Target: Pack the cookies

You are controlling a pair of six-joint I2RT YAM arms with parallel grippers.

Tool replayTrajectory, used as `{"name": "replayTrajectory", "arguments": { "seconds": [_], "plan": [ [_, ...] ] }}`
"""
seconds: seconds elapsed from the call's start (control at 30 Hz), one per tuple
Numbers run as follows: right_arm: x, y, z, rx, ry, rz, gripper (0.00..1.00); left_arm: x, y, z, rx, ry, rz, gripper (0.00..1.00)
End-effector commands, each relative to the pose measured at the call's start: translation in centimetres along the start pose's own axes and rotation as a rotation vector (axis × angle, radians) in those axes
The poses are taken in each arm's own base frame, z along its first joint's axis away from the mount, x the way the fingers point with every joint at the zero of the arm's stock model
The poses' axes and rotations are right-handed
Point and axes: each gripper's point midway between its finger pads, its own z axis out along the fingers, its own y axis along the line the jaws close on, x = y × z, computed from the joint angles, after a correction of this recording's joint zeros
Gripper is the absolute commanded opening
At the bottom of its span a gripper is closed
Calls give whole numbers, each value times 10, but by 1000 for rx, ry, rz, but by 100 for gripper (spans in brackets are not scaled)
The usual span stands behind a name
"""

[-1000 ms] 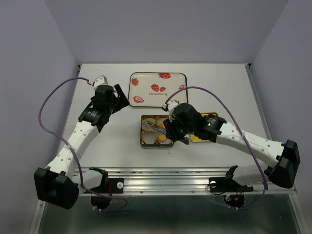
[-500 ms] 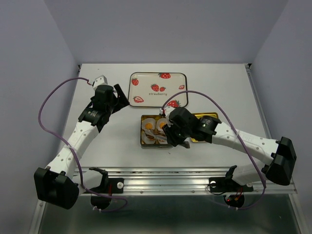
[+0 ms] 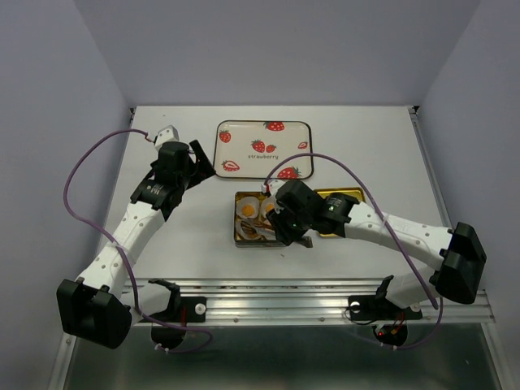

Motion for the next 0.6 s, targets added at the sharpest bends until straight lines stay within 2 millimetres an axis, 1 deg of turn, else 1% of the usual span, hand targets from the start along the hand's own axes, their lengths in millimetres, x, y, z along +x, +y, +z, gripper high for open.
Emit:
{"name": "replayTrajectory", "arguments": {
  "seconds": [0.0,0.03,0.1,0.13,0.23,0.43,0.57],
  "plan": [
    [-20,2,1,11,-76,-18,41,-4,-1,-4,9,-27,0,99],
    [-21,3,1,11,-77,-16,43,-4,-1,-4,9,-27,2,99],
    [-23,3,1,8,-81,-18,44,-4,-1,-4,8,-28,2,99],
    [-24,4,1,8,-83,-18,47,-4,-1,-4,9,-30,1,99],
    [-27,4,-1,11,-91,-18,50,-4,-2,-4,9,-28,3,99],
    [-33,2,-6,23,-104,-15,52,-4,-2,-5,11,-30,3,99],
    [-35,-1,-15,47,-110,-8,52,-5,-3,-6,15,-31,6,99]
  ]
}}
